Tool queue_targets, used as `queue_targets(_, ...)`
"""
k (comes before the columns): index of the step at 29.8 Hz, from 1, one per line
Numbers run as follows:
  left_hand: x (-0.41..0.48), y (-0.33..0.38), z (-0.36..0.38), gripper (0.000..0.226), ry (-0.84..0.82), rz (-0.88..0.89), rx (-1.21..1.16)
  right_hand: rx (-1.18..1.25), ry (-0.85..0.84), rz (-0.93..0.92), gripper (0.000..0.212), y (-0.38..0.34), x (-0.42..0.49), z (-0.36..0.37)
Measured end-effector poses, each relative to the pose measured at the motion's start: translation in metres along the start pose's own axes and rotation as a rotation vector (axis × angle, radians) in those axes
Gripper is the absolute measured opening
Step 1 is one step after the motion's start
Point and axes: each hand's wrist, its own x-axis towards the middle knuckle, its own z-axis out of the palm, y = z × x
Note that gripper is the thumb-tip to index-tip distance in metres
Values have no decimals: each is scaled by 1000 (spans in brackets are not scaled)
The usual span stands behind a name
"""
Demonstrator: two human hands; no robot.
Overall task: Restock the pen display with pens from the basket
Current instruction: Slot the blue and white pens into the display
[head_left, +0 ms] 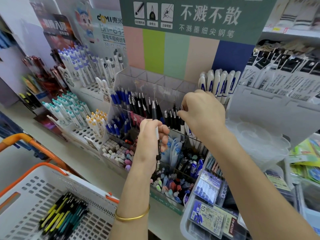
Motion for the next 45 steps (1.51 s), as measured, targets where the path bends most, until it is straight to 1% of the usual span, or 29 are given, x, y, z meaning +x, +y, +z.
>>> queue_targets(1, -1, 0, 0, 23, -1, 2, 7, 20, 0, 3, 16, 0, 0, 1)
queue_targets(4, -3, 0, 1, 6, 5, 31, 56, -3, -46, -10, 20, 0, -2, 1)
queue_targets(10, -4, 1, 3, 8, 15, 69, 166, -69, -169, 29, 40, -3, 3, -1)
queue_targets(13, -3, -1, 2, 8, 17, 99, 201, -159, -180, 4, 43, -4, 4, 1)
queue_targets(15, -3, -2, 0, 9, 11, 126, 230, -159, -176, -17, 38, -5, 3, 2)
queue_targets(16, -3, -3, 0, 9, 7, 138, 239, -120, -151, -25, 32, -4, 3, 1)
queue_targets(18, -4, -3, -2, 7, -5, 164, 248, 42, -36, -22, 24, 0, 2, -3)
queue_targets(20, -5, -3, -3, 7, -25, 190, 256, 312, 62, -18, 25, 5, 2, -10)
queue_targets(21, -6, -4, -3, 7, -36, 200, 260, 453, 61, -34, 26, 6, 2, -13)
queue_targets(22, -6, -4, -3, 7, -47, 207, 262, 563, 20, -58, 27, 6, 1, -15)
queue_targets(24, -7, -4, -1, 6, -56, 215, 268, 672, -87, -98, 22, 3, -2, -15)
queue_targets(25, -7, -4, -1, 6, -53, 218, 267, 695, -99, -106, 19, 1, -3, -12)
queue_targets(26, -7, -4, -1, 8, -49, 219, 261, 721, -69, -102, 17, 1, -3, -10)
queue_targets(27, -7, -4, -1, 10, -45, 217, 254, 757, 1, -86, 17, 1, -1, -8)
queue_targets(29, -6, -4, -2, 18, -19, 213, 246, 809, 221, -32, 15, 3, 3, -9)
queue_targets(31, -6, -4, -3, 25, 30, 210, 232, 767, 406, -13, 15, 6, 6, -13)
queue_targets(33, -6, -5, -3, 27, 76, 207, 226, 684, 479, -35, 17, 7, 7, -12)
queue_targets(35, -5, -5, -4, 27, 107, 195, 211, 601, 474, -66, 17, 6, 6, -5)
queue_targets(38, -4, -5, -4, 26, 120, 178, 208, 515, 388, -108, 16, 3, 2, 7)
queue_targets(41, -5, -6, -4, 26, 118, 170, 212, 434, 354, -146, 16, 1, 1, 4)
queue_targets(45, -6, -5, -4, 26, 105, 158, 223, 295, 325, -110, 19, 2, 3, -3)
